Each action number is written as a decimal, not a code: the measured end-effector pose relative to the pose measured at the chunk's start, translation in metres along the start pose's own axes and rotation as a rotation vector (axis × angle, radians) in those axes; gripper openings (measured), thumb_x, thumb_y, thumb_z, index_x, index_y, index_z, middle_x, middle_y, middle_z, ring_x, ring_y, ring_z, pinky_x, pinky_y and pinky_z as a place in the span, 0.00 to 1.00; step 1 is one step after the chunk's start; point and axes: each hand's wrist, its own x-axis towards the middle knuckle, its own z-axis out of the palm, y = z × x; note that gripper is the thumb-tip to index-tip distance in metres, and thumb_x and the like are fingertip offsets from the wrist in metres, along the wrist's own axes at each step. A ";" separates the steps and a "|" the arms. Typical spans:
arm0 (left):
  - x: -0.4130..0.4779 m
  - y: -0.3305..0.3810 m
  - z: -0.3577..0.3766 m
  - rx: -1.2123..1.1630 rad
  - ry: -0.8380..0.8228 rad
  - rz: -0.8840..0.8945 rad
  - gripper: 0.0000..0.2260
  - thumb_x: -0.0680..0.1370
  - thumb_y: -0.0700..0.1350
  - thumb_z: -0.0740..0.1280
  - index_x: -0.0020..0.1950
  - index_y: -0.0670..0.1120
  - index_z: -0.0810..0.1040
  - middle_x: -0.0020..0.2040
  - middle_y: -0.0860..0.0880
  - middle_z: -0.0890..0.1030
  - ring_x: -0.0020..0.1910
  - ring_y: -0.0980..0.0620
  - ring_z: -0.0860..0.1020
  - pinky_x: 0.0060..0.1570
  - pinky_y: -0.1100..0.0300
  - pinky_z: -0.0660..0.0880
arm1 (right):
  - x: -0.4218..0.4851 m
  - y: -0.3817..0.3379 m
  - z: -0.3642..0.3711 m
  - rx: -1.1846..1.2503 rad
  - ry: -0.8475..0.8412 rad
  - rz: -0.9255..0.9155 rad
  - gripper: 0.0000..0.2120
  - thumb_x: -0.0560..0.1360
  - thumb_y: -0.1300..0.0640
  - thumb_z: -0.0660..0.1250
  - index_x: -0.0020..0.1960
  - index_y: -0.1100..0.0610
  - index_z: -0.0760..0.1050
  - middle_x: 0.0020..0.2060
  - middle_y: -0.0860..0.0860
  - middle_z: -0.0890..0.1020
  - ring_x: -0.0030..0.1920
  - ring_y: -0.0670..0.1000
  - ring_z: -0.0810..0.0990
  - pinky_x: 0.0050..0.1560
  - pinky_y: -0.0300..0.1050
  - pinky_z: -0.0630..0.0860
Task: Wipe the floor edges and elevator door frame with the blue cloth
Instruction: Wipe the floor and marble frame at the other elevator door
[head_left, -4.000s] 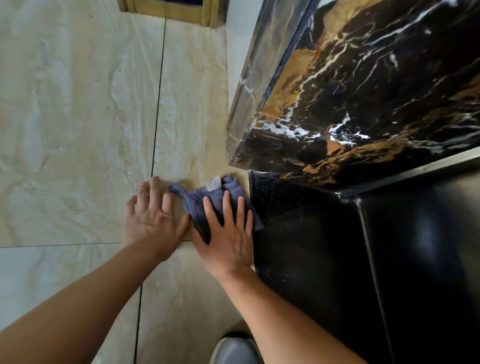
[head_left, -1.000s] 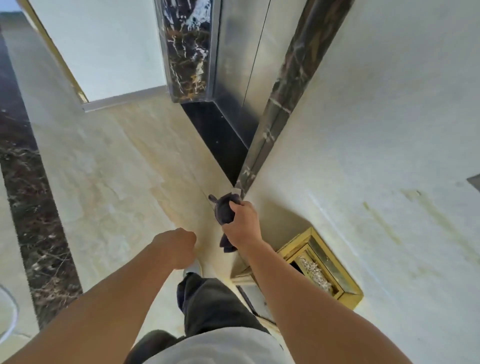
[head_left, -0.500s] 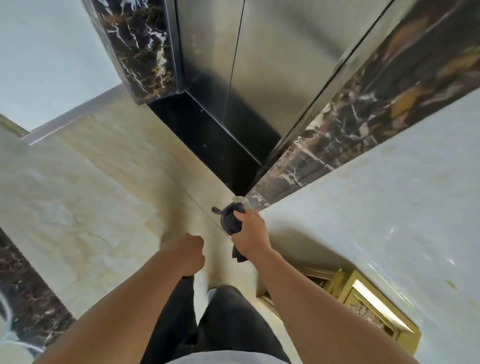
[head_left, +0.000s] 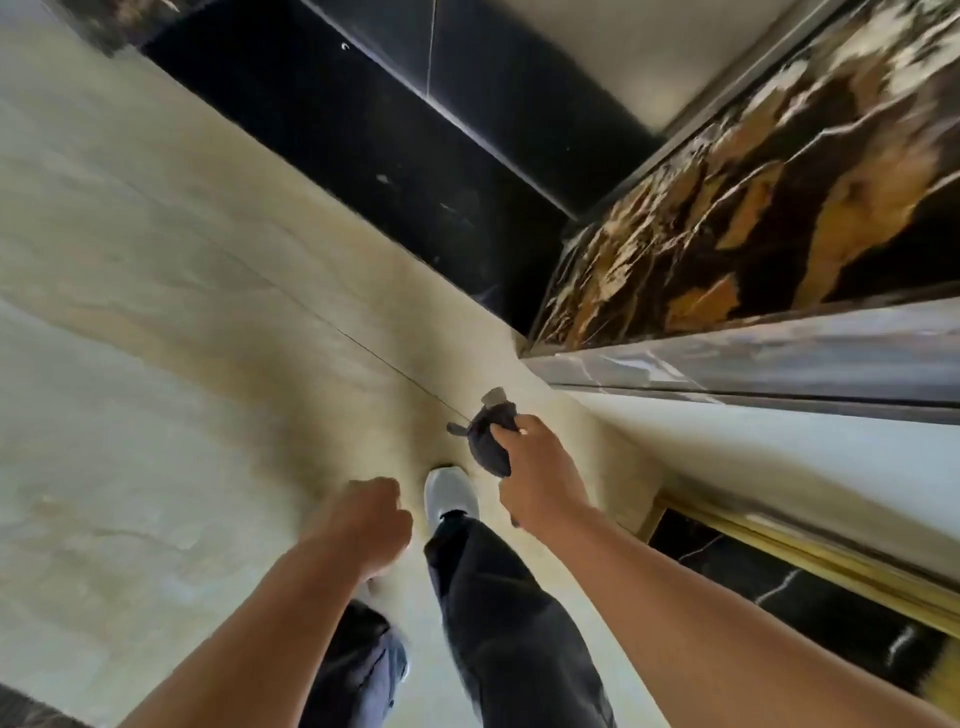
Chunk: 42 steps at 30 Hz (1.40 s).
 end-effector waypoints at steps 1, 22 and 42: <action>0.030 -0.004 0.017 0.043 -0.011 0.006 0.12 0.77 0.48 0.59 0.57 0.48 0.76 0.56 0.47 0.80 0.52 0.46 0.78 0.48 0.55 0.76 | 0.021 0.010 0.019 -0.033 0.014 -0.016 0.31 0.71 0.67 0.65 0.73 0.52 0.66 0.70 0.52 0.66 0.64 0.56 0.70 0.58 0.47 0.75; 0.369 -0.054 0.203 0.310 0.717 0.372 0.26 0.75 0.56 0.56 0.70 0.44 0.68 0.73 0.40 0.68 0.72 0.37 0.64 0.63 0.42 0.63 | 0.247 0.152 0.287 -0.021 0.414 -0.013 0.45 0.75 0.33 0.56 0.78 0.51 0.34 0.79 0.55 0.48 0.78 0.58 0.46 0.75 0.62 0.49; 0.362 -0.023 0.174 0.639 0.541 0.279 0.31 0.73 0.62 0.65 0.58 0.34 0.77 0.57 0.36 0.74 0.55 0.34 0.74 0.47 0.47 0.72 | 0.249 0.247 0.322 0.364 0.573 0.810 0.39 0.75 0.33 0.54 0.79 0.50 0.48 0.78 0.63 0.48 0.77 0.67 0.47 0.73 0.64 0.49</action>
